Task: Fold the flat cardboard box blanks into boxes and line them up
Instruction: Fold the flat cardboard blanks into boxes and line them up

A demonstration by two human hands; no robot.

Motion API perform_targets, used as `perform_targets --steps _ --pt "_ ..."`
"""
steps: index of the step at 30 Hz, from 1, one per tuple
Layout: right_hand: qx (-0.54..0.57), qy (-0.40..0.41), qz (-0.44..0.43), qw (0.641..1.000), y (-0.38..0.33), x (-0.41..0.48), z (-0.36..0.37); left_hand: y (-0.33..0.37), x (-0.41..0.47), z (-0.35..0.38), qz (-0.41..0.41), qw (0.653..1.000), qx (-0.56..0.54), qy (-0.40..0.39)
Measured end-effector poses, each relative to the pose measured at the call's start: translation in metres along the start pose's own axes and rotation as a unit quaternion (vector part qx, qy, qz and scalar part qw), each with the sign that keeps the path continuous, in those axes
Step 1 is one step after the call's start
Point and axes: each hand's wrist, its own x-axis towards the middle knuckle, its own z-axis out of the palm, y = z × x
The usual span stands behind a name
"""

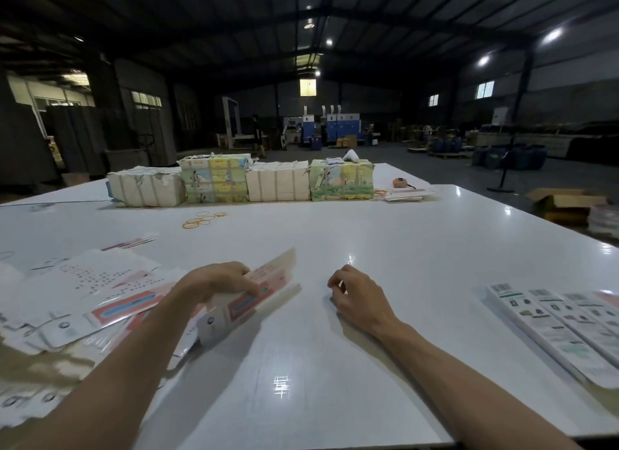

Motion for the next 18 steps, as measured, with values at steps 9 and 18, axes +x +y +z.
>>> perform_targets --steps 9,18 --pt "0.105 0.174 -0.078 0.976 0.0 0.01 -0.01 0.057 -0.009 0.064 0.154 0.815 -0.494 -0.26" --pt "0.089 0.123 -0.064 0.986 0.007 0.014 -0.012 0.062 -0.009 0.12 0.186 0.786 -0.549 -0.214"
